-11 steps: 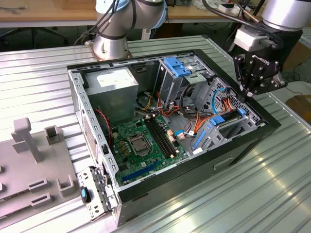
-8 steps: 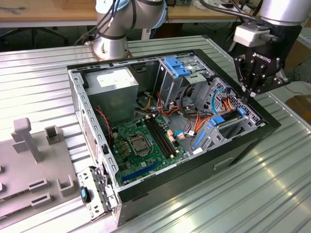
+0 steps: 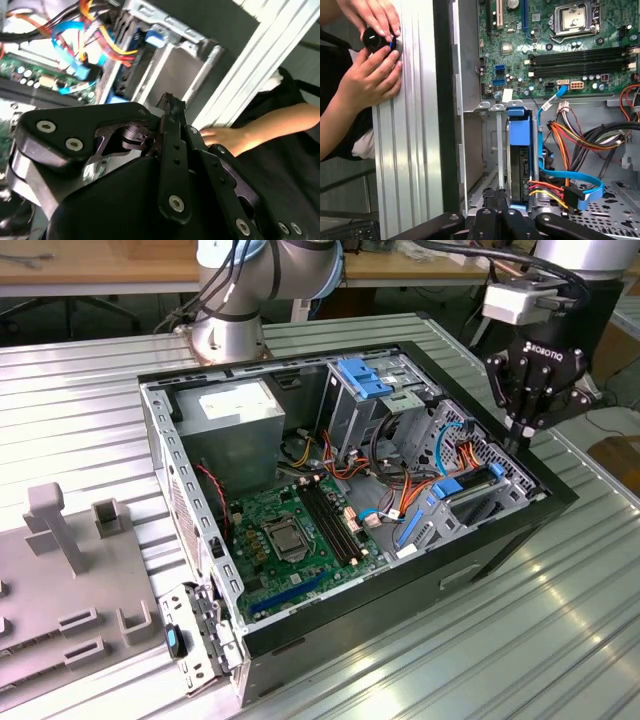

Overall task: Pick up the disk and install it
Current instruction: 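Insert the second disk wire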

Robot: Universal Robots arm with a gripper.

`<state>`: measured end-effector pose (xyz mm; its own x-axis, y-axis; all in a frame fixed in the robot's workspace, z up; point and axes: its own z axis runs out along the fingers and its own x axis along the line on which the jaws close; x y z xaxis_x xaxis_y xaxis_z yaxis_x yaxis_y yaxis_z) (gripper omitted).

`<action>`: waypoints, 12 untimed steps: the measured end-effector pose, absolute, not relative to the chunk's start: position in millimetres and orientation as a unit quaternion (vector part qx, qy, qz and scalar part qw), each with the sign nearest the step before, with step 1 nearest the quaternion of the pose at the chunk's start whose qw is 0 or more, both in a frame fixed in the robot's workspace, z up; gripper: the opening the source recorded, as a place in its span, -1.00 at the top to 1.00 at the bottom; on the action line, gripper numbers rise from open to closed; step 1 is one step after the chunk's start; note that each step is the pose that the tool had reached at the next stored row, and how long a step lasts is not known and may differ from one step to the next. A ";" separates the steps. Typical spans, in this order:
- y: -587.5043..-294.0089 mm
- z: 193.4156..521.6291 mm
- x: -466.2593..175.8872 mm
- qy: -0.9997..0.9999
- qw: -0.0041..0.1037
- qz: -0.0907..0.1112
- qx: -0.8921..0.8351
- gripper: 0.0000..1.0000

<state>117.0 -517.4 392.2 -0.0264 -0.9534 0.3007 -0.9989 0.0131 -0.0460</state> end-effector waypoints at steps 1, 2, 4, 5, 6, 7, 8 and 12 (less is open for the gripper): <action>-512.0 392.0 117.0 -0.705 0.099 0.116 0.693 0.79; -509.2 391.9 117.0 -0.705 0.101 0.114 0.693 0.79; -501.9 391.9 117.0 -0.704 0.102 0.113 0.693 0.79; -490.3 392.0 117.1 -0.704 0.103 0.113 0.693 0.79; -482.0 391.9 117.0 -0.704 0.103 0.113 0.693 0.79; -472.1 392.0 117.2 -0.704 0.103 0.113 0.693 0.79; -465.3 391.9 117.7 -0.704 0.104 0.113 0.693 0.79; -460.8 391.5 129.4 -0.703 0.109 0.109 0.694 0.79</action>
